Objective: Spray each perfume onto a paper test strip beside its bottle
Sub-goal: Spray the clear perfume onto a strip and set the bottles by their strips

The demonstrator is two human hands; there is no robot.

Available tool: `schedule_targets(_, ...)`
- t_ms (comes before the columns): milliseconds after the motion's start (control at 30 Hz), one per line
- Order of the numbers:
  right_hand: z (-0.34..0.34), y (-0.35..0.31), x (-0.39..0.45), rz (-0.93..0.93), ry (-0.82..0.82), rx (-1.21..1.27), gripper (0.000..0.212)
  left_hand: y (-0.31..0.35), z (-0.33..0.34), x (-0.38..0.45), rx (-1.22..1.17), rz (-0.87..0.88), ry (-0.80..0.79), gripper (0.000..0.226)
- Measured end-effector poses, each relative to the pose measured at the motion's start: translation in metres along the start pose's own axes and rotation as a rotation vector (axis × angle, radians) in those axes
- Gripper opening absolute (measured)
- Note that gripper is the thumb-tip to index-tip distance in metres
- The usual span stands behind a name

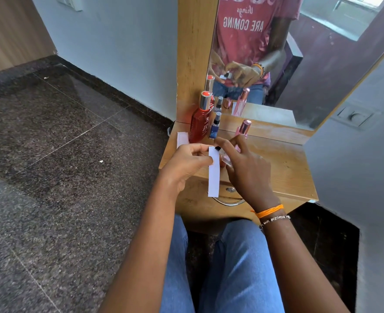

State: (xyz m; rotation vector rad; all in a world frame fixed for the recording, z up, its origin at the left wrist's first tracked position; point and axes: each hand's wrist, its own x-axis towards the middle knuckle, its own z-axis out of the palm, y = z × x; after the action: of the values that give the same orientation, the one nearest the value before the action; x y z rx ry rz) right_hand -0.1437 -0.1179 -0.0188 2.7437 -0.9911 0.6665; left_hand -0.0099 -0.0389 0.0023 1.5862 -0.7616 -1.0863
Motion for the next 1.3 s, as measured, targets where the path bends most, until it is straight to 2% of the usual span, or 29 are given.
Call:
schedule_targets(267,0.001,0.001,-0.002,-0.025,0.031,0.023,0.072,-0.003,-0.001,0.002,-0.023,-0.019,-0.005,0.027)
schedule_targets(333,0.001,0.001,-0.005,0.014,0.045,0.092,0.069,-0.005,-0.001,0.003,-0.021,-0.025,-0.001,0.029)
schedule_targets(400,0.002,0.001,-0.008,0.129,0.129,0.338,0.061,-0.006,-0.001,0.004,-0.020,-0.025,0.005,0.034)
schedule_targets(467,0.000,0.000,-0.012,0.312,0.181,0.790,0.055,-0.007,0.001,0.005,-0.027,-0.025,0.003,0.035)
schedule_targets(567,-0.005,-0.006,-0.020,0.631,0.119,1.315,0.048,-0.008,0.006,0.005,-0.027,-0.023,-0.008,0.034)
schedule_targets(633,-0.006,-0.007,-0.024,0.776,0.082,1.480,0.041,-0.009,0.011,0.005,-0.022,-0.010,-0.028,0.030)
schedule_targets(967,-0.007,0.011,-0.030,0.977,0.070,1.499,0.044,-0.011,0.037,0.006,0.040,0.010,-0.123,0.036)
schedule_targets(1067,-0.005,0.019,-0.030,1.020,0.107,1.475,0.044,-0.013,0.040,0.008,0.072,0.037,-0.095,0.035)
schedule_targets(1167,0.002,0.031,-0.026,1.065,0.149,1.443,0.046,-0.013,0.039,0.011,0.108,0.071,-0.024,0.024)
schedule_targets(1300,0.016,0.048,-0.015,1.100,0.183,1.281,0.044,-0.015,0.037,0.016,0.175,0.104,0.087,0.018)
